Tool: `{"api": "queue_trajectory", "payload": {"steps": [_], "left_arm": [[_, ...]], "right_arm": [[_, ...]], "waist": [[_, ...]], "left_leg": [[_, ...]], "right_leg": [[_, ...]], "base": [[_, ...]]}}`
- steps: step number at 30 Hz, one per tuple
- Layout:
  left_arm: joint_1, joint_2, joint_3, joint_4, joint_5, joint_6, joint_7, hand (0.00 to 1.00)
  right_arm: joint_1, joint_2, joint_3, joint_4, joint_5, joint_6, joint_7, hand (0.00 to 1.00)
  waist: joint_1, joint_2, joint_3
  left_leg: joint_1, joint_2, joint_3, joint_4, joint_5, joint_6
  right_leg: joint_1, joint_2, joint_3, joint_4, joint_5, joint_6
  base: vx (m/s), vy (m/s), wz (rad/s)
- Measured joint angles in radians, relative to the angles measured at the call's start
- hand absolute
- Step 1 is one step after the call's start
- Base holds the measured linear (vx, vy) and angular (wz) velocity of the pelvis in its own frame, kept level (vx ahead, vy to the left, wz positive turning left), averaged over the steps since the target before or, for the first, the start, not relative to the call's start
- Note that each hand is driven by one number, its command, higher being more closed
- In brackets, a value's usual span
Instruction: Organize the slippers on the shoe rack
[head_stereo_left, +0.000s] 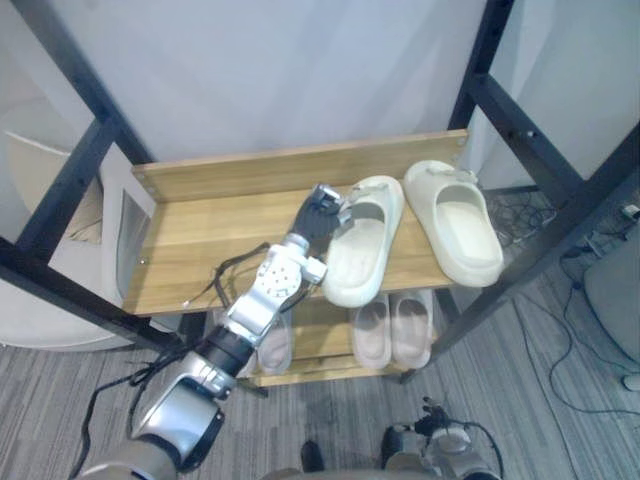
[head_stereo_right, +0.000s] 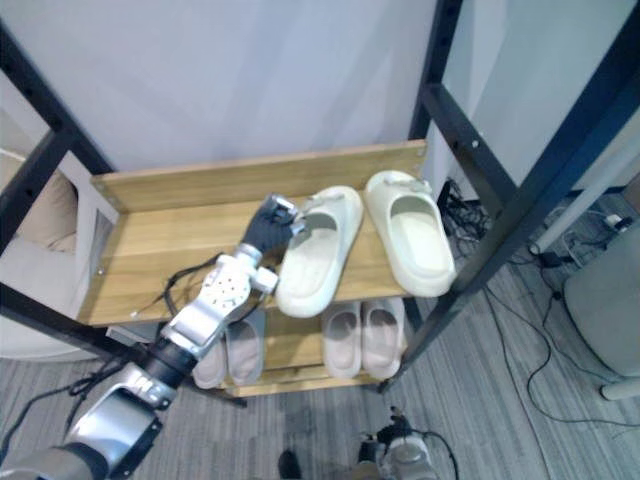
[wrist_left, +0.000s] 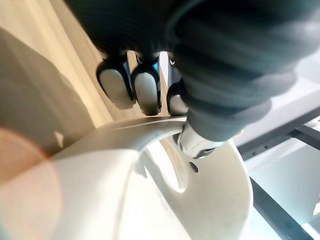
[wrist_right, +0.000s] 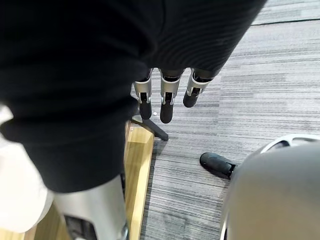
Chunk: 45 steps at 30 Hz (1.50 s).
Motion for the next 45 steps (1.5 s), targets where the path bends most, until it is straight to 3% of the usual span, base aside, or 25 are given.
{"api": "queue_trajectory", "payload": {"steps": [7, 25, 35, 40, 45], "left_arm": [[-0.031, -0.001, 0.044, 0.037, -0.001, 0.001, 0.018, 0.0], [-0.018, 0.0, 0.098, 0.017, -0.033, 0.001, 0.043, 0.0], [0.122, -0.022, 0.131, -0.175, -0.082, -0.002, 0.061, 0.0], [0.211, -0.075, 0.122, -0.234, -0.131, -0.013, 0.057, 0.0], [0.291, -0.099, 0.053, -0.289, -0.238, -0.021, 0.04, 0.0]], "right_arm": [[-0.008, -0.001, -0.03, -0.002, 0.017, -0.002, -0.009, 0.0], [-0.006, -0.001, -0.028, -0.006, 0.017, -0.014, -0.02, 0.0], [-0.005, 0.004, 0.012, -0.006, 0.017, -0.012, -0.017, 0.0], [-0.002, 0.006, 0.021, -0.004, 0.017, -0.008, -0.017, 0.0], [-0.003, 0.006, 0.044, 0.0, 0.017, -0.003, -0.017, 0.0]], "waist": [[-0.019, 0.024, 0.014], [-0.018, 0.023, 0.023], [-0.004, 0.019, 0.028], [0.009, 0.017, 0.029], [0.026, 0.017, 0.03]], "left_leg": [[-0.005, 0.002, 0.004, 0.0, -0.001, -0.001], [-0.002, 0.004, -0.009, 0.0, -0.002, -0.003], [0.019, 0.002, -0.034, 0.0, 0.0, 0.0], [0.034, 0.001, -0.058, 0.0, 0.003, 0.004], [0.029, -0.002, -0.076, 0.0, 0.005, 0.008]], "right_leg": [[-0.003, 0.001, 0.002, 0.0, 0.0, 0.0], [0.007, 0.002, -0.014, 0.0, 0.0, 0.0], [0.04, 0.0, -0.037, 0.0, -0.001, 0.001], [0.067, -0.002, -0.06, 0.0, -0.008, 0.008], [0.071, -0.005, -0.076, 0.0, -0.009, 0.009]], "base": [[0.0, -0.003, -0.02], [0.0, 0.0, 0.02], [-0.01, 0.003, 0.07], [-0.01, 0.004, 0.14], [-0.01, 0.011, 0.1]]}}
